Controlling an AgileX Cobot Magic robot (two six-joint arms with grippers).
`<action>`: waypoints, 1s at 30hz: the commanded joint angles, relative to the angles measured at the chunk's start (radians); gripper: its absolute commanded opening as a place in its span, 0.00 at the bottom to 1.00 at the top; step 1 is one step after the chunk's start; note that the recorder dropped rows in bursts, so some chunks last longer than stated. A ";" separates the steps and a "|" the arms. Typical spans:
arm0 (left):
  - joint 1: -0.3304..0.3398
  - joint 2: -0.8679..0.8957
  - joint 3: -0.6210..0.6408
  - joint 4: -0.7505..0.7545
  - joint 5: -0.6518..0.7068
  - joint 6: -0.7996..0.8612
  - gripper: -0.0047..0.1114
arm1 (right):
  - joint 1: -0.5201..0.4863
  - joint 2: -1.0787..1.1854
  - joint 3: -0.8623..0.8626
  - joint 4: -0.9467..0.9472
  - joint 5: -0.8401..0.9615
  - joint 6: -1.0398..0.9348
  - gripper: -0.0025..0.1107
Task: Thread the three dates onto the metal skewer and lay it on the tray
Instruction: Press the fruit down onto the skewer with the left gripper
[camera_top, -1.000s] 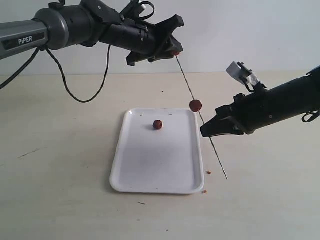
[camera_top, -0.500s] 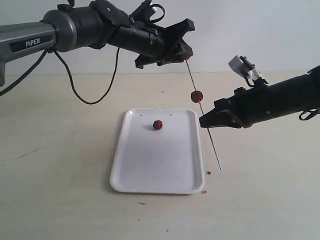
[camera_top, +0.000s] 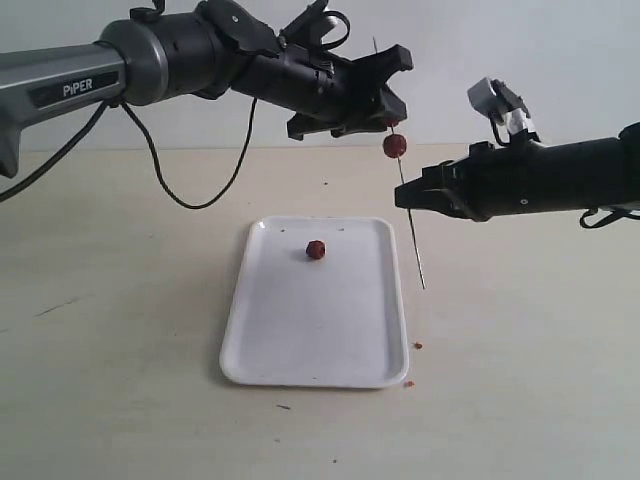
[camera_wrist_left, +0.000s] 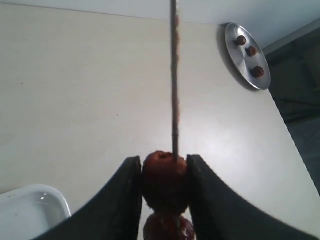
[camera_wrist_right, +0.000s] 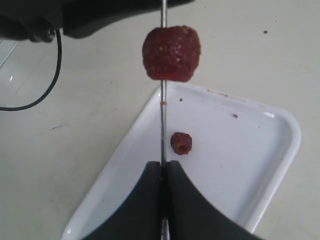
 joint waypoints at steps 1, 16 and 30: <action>-0.010 -0.001 0.002 0.036 0.036 0.024 0.31 | -0.004 -0.009 -0.012 0.077 0.011 -0.063 0.02; -0.010 -0.001 0.002 0.034 0.046 0.032 0.54 | -0.004 -0.009 -0.012 0.077 0.003 -0.069 0.02; 0.022 -0.042 0.002 0.034 0.064 0.116 0.54 | -0.004 -0.009 -0.010 0.077 -0.099 -0.061 0.02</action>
